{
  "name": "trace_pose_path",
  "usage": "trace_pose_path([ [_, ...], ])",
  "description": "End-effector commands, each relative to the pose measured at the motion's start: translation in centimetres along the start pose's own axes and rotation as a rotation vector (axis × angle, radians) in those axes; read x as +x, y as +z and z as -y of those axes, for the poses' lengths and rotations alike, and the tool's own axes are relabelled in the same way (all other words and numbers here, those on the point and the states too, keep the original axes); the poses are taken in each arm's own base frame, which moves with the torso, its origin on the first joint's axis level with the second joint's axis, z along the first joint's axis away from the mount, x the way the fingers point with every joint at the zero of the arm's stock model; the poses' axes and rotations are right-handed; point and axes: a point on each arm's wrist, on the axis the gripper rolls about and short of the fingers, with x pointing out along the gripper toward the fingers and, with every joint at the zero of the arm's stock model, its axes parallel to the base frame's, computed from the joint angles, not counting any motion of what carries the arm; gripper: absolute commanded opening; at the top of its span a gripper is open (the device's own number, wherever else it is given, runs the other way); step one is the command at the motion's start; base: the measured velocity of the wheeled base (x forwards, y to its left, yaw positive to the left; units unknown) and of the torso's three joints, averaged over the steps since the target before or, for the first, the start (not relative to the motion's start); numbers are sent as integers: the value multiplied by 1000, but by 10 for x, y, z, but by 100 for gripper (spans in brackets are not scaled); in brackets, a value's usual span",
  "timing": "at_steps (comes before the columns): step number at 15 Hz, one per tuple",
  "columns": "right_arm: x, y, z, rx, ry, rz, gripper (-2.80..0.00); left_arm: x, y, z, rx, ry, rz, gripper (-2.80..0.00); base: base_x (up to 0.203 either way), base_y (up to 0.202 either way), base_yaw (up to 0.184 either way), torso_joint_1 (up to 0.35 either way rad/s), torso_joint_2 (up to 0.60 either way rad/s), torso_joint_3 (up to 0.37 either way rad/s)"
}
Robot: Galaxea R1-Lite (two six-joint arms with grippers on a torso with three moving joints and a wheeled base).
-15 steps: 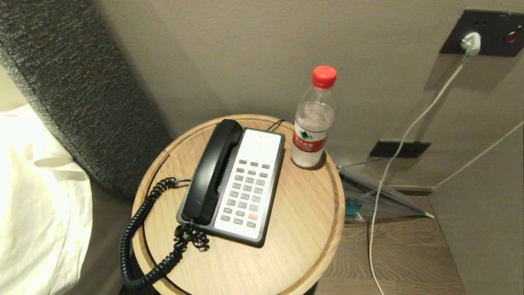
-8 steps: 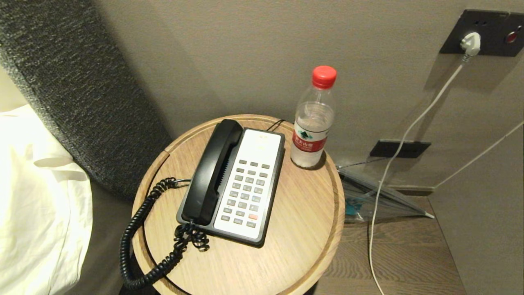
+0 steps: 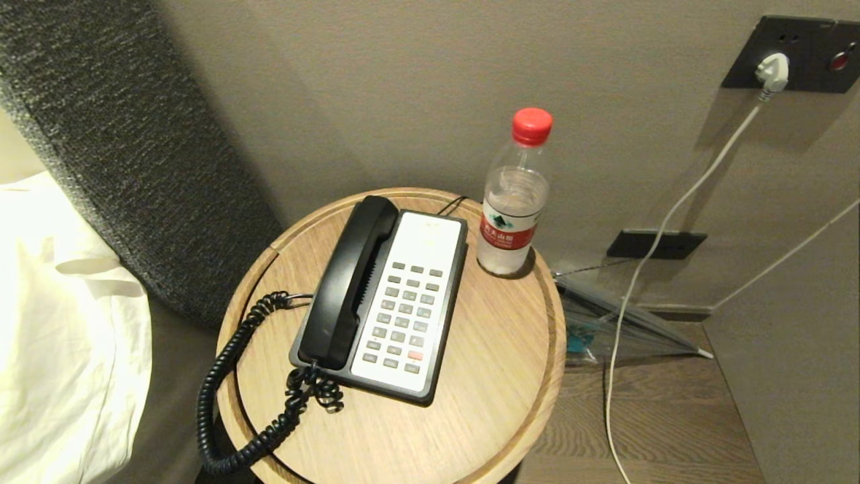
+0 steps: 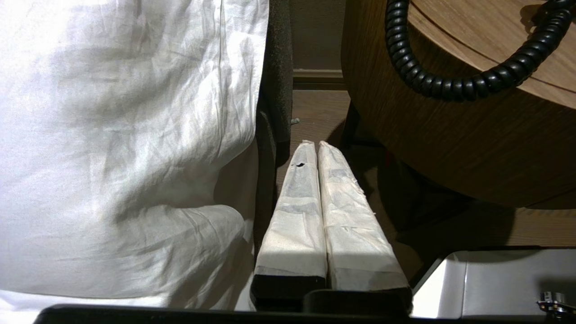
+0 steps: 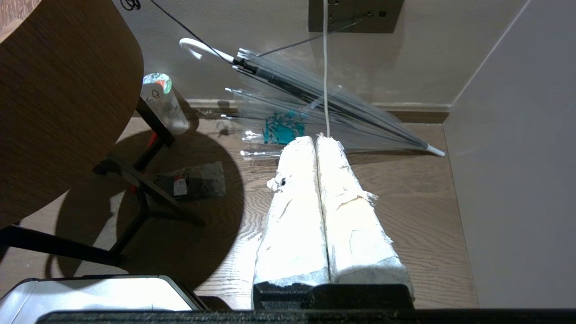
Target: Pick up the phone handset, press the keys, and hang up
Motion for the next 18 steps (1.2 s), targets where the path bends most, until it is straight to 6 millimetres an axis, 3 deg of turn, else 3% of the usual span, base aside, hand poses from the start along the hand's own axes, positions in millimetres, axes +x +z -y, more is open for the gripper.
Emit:
trace_pose_path([
  [1, 0, 0, 0, 0, 0, -3, -280, 0, 0, 0, -12, 1, -3, -280, 0, 0, 0, 0, 0, 0],
  [18, 0, 0, 0, 0, 0, -3, -280, 0, 0, 0, -61, 8, 0, -280, 0, 0, 0, 1, 2, 168],
])
